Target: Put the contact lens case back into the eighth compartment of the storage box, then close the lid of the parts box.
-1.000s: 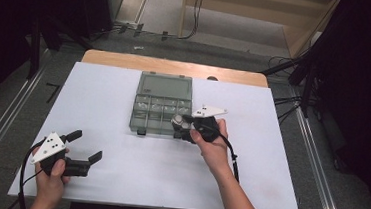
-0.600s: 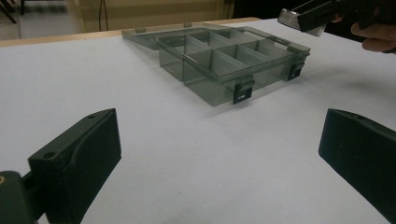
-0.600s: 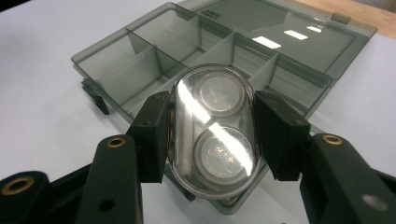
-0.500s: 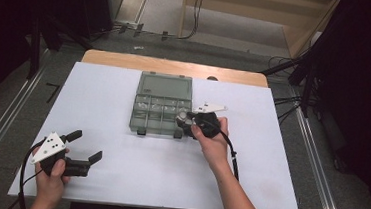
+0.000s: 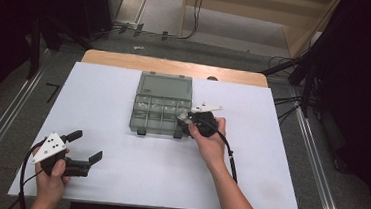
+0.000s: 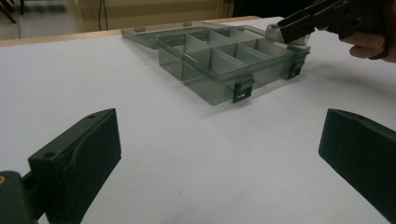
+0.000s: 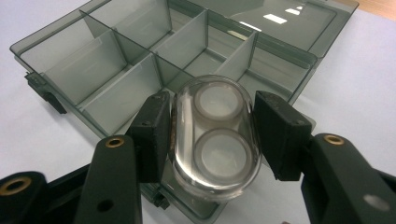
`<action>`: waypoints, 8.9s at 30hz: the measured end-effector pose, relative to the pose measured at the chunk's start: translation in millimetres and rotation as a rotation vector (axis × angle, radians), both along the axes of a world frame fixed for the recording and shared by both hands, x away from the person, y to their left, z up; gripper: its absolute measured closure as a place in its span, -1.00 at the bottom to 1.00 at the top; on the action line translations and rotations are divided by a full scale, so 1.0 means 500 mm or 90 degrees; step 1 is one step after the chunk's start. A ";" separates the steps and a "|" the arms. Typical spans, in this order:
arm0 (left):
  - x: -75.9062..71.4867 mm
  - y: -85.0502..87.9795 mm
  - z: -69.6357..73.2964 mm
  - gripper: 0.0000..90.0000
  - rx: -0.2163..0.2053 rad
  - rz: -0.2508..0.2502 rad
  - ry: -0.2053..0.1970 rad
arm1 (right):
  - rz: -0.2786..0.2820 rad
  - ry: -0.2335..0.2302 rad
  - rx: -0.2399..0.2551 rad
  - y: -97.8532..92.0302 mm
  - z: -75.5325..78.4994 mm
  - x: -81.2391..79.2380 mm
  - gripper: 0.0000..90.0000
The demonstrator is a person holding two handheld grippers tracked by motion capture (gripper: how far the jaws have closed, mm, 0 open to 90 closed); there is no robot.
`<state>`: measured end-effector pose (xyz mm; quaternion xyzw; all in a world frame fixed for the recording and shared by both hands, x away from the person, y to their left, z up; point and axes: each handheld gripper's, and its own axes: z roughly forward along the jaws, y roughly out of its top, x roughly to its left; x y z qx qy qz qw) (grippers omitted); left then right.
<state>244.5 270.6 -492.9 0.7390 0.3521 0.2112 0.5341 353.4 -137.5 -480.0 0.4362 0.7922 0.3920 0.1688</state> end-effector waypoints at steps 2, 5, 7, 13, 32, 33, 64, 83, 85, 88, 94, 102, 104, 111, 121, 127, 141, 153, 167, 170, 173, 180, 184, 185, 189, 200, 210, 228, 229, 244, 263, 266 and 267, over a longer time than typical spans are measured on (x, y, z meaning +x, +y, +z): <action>0.000 0.000 0.000 -1.00 0.001 -0.001 0.000 | -0.005 0.001 -0.001 0.002 -0.001 0.000 0.00; 0.000 -0.001 0.000 -1.00 0.000 0.000 0.000 | -0.008 -0.001 -0.002 0.002 -0.002 0.000 -0.04; 0.000 -0.001 0.000 -1.00 0.001 0.000 0.000 | -0.008 -0.001 -0.002 0.002 -0.002 -0.001 -0.08; 0.000 -0.001 0.000 -1.00 0.001 -0.001 0.000 | -0.018 0.002 0.034 -0.014 0.002 -0.009 -0.09; 0.000 -0.002 0.000 -1.00 0.006 -0.001 0.002 | -0.032 0.007 0.051 -0.026 -0.008 -0.036 0.73; 0.000 -0.002 -0.001 -1.00 0.005 -0.001 0.002 | -0.034 0.005 0.049 -0.025 -0.008 -0.037 0.73; 0.025 -0.049 0.029 -1.00 0.016 -0.030 -0.005 | -0.003 -0.036 0.115 -0.041 -0.006 -0.032 -0.66; 0.074 -0.090 0.062 -1.00 0.016 -0.073 -0.003 | 0.020 -0.069 0.167 -0.085 0.014 -0.041 -1.00; 0.081 -0.095 0.064 -1.00 0.013 -0.076 -0.001 | 0.021 -0.066 0.166 -0.087 0.013 -0.040 -1.00; 0.092 -0.101 0.064 -1.00 0.007 -0.077 0.005 | 0.021 -0.069 0.162 -0.090 0.012 -0.040 -1.00; 0.113 -0.114 0.066 -1.00 0.008 -0.075 0.006 | 0.019 -0.072 0.157 -0.096 0.013 -0.038 -1.00; 0.140 -0.127 0.077 -1.00 0.003 -0.073 0.002 | 0.019 -0.069 0.158 -0.102 0.010 -0.032 -1.00; 0.147 -0.131 0.081 -1.00 0.007 -0.075 0.001 | 0.020 -0.068 0.162 -0.103 0.010 -0.030 -1.00; 0.170 -0.145 0.086 -1.00 -0.001 -0.083 0.007 | 0.014 -0.066 0.166 -0.106 0.005 -0.021 -1.00; 0.216 -0.160 0.083 -1.00 -0.013 -0.080 0.026 | 0.009 -0.063 0.181 -0.105 0.008 -0.003 -1.00; 0.246 -0.162 0.081 -1.00 -0.022 -0.074 0.039 | 0.010 -0.058 0.188 -0.099 0.014 0.015 -1.00; 0.304 -0.186 0.077 -1.00 -0.033 -0.076 0.053 | -0.006 -0.038 0.206 -0.101 0.014 0.054 -1.00; 0.350 -0.200 0.062 -1.00 -0.052 -0.069 0.084 | -0.017 -0.019 0.223 -0.106 0.003 0.090 -1.00; 0.404 -0.200 0.048 -0.93 -0.059 -0.033 0.134 | -0.013 0.016 0.233 -0.085 -0.012 0.135 -1.00; 0.415 -0.199 0.049 -0.85 -0.066 -0.017 0.151 | -0.013 0.027 0.238 -0.081 -0.016 0.145 -1.00; 0.427 -0.200 0.051 -0.72 -0.067 -0.012 0.168 | -0.010 0.042 0.244 -0.080 -0.017 0.154 -1.00; 0.453 -0.206 0.047 -0.52 -0.068 0.006 0.216 | -0.017 0.064 0.262 -0.082 -0.014 0.175 -0.93; 0.464 -0.206 0.040 -0.31 -0.073 0.019 0.227 | -0.026 0.075 0.255 -0.080 -0.017 0.185 -0.75; 0.467 -0.206 0.039 -0.28 -0.072 0.018 0.231 | -0.038 0.077 0.253 -0.082 -0.018 0.187 -0.72; 0.477 -0.212 0.031 -0.17 -0.069 0.037 0.244 | -0.055 0.088 0.255 -0.090 -0.031 0.200 -0.52; 0.496 -0.206 -0.002 -0.14 -0.061 0.079 0.278 | -0.088 0.118 0.249 -0.087 -0.058 0.228 -0.22; 0.506 -0.218 -0.021 -0.14 -0.077 0.075 0.304 | -0.102 0.143 0.251 -0.065 -0.083 0.248 -0.16; 0.517 -0.218 -0.017 0.28 -0.111 0.093 0.332 | -0.114 0.138 0.245 -0.067 -0.074 0.251 0.28; 0.516 -0.215 -0.013 0.32 -0.112 0.091 0.325 | -0.114 0.132 0.246 -0.069 -0.070 0.250 0.33; 0.497 -0.200 0.011 0.56 -0.086 0.052 0.248 | -0.103 0.017 0.179 -0.077 -0.042 0.210 0.82; 0.486 -0.215 0.062 0.86 -0.047 0.106 0.142 | -0.111 -0.019 0.161 -0.070 -0.039 0.196 0.62; 0.482 -0.217 0.061 0.87 -0.044 0.107 0.134 | -0.118 -0.030 0.207 -0.083 -0.023 0.199 0.48; 0.480 -0.218 0.060 0.87 -0.045 0.108 0.131 | -0.117 -0.036 0.213 -0.087 -0.014 0.201 0.48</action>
